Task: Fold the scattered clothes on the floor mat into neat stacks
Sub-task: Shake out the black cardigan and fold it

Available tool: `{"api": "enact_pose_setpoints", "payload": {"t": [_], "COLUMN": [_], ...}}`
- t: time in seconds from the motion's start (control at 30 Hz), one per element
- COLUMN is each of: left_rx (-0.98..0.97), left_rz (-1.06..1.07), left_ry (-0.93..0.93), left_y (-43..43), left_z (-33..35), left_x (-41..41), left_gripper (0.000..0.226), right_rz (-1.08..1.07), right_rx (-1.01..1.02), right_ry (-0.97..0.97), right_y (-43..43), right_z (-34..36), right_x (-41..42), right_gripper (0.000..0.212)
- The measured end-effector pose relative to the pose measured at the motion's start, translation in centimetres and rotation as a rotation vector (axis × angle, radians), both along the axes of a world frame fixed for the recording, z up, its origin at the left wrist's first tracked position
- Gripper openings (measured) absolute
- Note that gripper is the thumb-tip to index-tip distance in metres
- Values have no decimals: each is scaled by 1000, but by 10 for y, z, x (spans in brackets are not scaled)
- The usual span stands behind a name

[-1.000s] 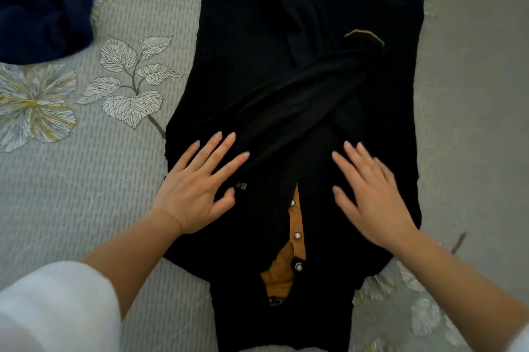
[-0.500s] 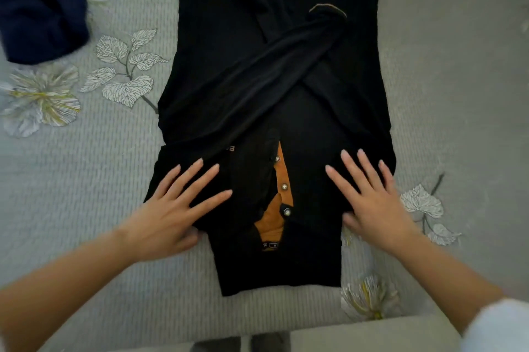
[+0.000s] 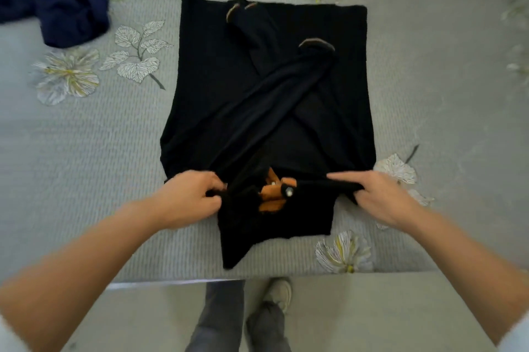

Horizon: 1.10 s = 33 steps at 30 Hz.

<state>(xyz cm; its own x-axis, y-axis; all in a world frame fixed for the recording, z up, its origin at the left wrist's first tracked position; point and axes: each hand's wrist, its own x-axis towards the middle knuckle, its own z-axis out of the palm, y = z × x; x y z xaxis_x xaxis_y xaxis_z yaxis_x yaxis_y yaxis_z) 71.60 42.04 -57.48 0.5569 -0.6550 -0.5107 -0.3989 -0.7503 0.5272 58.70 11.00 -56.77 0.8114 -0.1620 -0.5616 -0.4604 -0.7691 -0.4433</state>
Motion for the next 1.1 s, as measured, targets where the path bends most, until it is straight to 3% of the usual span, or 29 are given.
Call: {"api": "enact_pose_setpoints", "payload": {"t": [0.13,0.23,0.37,0.47,0.53,0.63,0.67,0.73,0.8,1.03,1.1], "left_rx": [111,137,113,54,-37,-21,8,61,60,-131,-150], "left_rz": [-80,-27,140,241,465,858,888,838,782,753,747], "left_ry": [293,531,671,784,862,770,660,395,296,340,272], "left_y": [15,15,7,-2,-12,-29,-32,-34,-29,-6,-4], "left_z": [22,40,59,69,70,53,39,12,-9,-22,-29], "left_x": [-37,-42,-15,26,61,116,131,148,151,133,134], "left_gripper": [23,20,20,36,35,48,50,41,38,64,45], "right_rz": [58,39,43,17,-133,-416,-432,-346,-270,-114,-165], "right_rx": [271,429,438,364,365,278,155,-168,-324,-388,-348], "right_ry": [252,409,447,452,415,168,74,16,1,-267,-285], "right_y": [0,-8,-21,-37,-52,-66,-69,-69,-60,-14,-1], "right_z": [18,31,42,49,51,38,28,6,-11,-27,-29], "right_x": [-40,-42,-8,38,73,118,126,131,124,123,144], "right_gripper": [73,56,17,10,19,9,9,31,51,75,81]}}
